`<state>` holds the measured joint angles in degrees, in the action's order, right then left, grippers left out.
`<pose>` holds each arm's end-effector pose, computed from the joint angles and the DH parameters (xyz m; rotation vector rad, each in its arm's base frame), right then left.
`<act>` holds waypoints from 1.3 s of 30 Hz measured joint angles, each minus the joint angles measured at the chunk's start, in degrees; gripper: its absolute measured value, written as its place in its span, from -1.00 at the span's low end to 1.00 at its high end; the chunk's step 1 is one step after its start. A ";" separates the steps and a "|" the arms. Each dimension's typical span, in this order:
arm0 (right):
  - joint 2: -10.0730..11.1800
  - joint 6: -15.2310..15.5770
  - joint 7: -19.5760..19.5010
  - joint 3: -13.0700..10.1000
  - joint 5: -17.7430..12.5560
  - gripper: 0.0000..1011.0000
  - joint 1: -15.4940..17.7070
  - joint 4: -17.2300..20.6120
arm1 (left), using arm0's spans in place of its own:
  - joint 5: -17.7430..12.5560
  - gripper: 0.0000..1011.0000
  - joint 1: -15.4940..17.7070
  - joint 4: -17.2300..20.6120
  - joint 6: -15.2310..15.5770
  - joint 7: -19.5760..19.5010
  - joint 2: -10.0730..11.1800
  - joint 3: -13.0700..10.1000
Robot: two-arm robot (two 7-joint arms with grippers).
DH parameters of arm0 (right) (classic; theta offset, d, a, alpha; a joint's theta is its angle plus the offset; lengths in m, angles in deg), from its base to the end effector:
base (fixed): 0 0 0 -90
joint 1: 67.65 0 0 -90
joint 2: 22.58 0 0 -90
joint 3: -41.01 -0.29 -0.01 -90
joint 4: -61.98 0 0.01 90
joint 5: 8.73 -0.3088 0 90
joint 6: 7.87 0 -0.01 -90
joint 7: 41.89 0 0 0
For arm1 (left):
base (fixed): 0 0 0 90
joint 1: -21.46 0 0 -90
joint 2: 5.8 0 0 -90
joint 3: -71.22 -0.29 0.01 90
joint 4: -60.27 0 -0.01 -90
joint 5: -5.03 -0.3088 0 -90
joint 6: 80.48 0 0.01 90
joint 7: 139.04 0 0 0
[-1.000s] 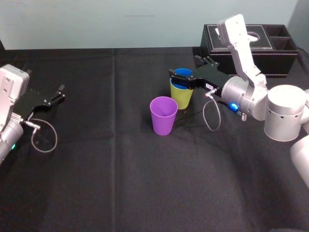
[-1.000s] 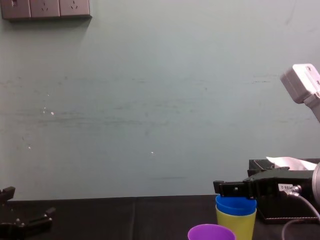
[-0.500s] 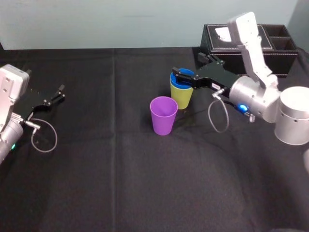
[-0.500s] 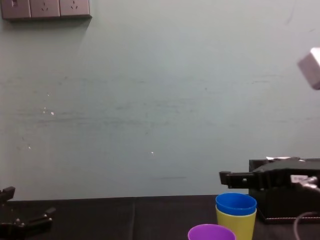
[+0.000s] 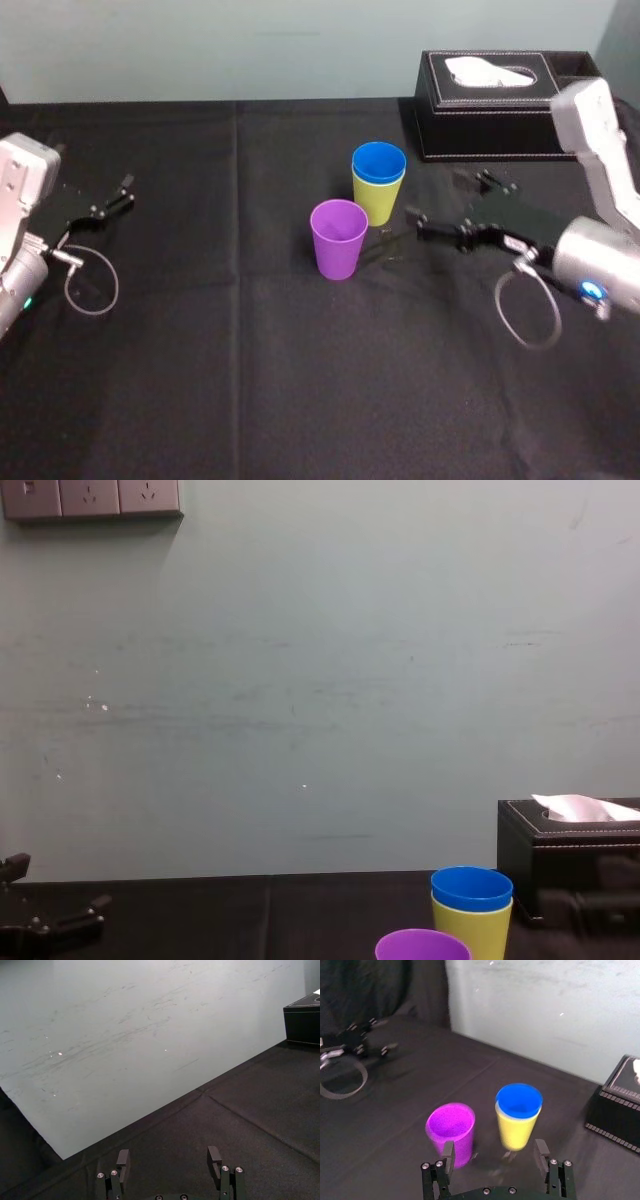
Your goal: Stack the three plastic cups sequentially using one hand.
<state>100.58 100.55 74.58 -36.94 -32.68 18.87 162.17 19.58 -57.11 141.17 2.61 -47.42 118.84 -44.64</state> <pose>0.3323 -0.0768 -0.2244 -0.2764 0.0751 -0.8637 0.3581 0.0827 -0.3023 0.3043 -0.2850 1.2480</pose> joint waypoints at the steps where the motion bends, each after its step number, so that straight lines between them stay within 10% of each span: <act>1: 0.50 -0.25 0.31 -0.12 -0.17 0.98 0.66 0.35 | 0.00 1.00 0.00 0.00 0.00 0.00 0.00 0.00; 14: 4.81 -3.05 3.64 2.69 -1.96 0.98 7.15 2.29 | 0.00 1.00 0.00 0.00 0.00 0.00 0.00 0.00; 39: -0.60 -4.79 0.58 12.36 0.54 0.98 -1.59 -5.77 | 0.00 1.00 0.00 0.00 0.00 0.00 0.00 0.00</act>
<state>99.98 95.77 75.17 -24.58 -32.14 17.29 156.40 19.58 -57.11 141.17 2.61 -47.42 118.84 -44.64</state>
